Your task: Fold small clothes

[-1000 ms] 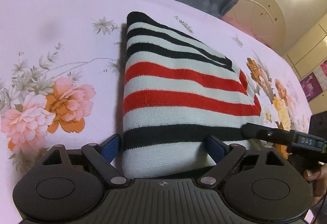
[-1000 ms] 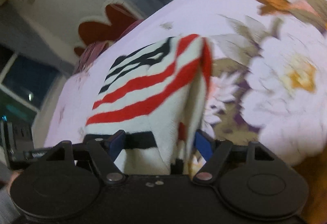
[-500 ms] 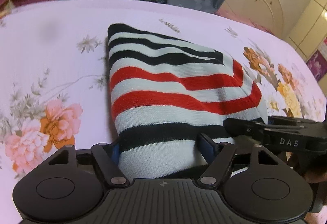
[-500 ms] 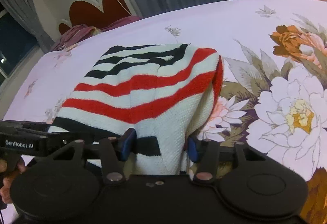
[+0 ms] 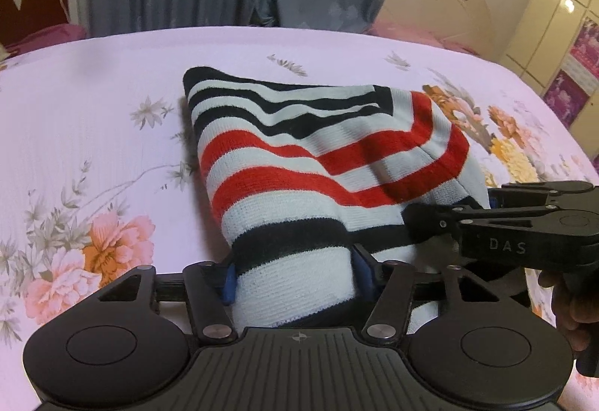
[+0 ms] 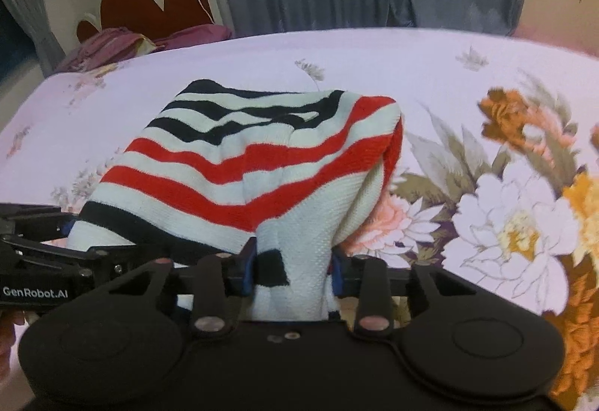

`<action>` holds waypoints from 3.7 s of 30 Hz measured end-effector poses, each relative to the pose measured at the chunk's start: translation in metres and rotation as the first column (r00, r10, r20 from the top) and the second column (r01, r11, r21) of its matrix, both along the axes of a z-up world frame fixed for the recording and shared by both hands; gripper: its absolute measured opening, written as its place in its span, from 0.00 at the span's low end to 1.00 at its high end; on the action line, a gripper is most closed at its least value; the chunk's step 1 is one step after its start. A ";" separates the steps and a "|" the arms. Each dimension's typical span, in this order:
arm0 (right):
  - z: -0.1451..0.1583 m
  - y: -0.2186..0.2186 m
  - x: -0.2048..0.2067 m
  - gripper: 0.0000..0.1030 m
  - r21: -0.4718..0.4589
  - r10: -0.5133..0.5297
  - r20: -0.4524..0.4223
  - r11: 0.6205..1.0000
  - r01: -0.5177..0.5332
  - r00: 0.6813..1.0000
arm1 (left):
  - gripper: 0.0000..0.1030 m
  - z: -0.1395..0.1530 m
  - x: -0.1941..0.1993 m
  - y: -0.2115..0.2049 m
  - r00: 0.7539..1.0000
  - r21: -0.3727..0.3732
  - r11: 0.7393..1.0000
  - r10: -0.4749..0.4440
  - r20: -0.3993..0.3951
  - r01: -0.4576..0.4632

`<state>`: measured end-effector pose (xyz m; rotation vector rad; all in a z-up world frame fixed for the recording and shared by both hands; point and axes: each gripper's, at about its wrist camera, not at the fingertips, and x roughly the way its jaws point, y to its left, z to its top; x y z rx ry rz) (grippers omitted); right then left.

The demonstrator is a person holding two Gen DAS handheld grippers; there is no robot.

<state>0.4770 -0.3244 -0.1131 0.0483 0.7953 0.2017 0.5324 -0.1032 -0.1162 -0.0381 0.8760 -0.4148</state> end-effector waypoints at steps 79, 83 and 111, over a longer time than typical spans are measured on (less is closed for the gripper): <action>0.040 0.231 -0.014 0.29 -0.133 0.185 0.030 0.975 -0.180 0.982 | 0.48 0.056 -0.039 0.148 0.993 0.048 0.999 -0.031 0.112 0.026; 0.016 0.235 -0.022 0.25 -0.202 0.187 -0.040 0.960 -0.192 0.981 | 0.48 0.039 -0.049 0.143 0.992 0.111 0.993 -0.040 0.118 0.027; -0.009 0.228 -0.073 0.17 -0.217 0.147 -0.064 0.963 -0.158 0.987 | 0.48 0.012 -0.106 0.170 0.990 0.121 0.984 0.125 0.060 -0.131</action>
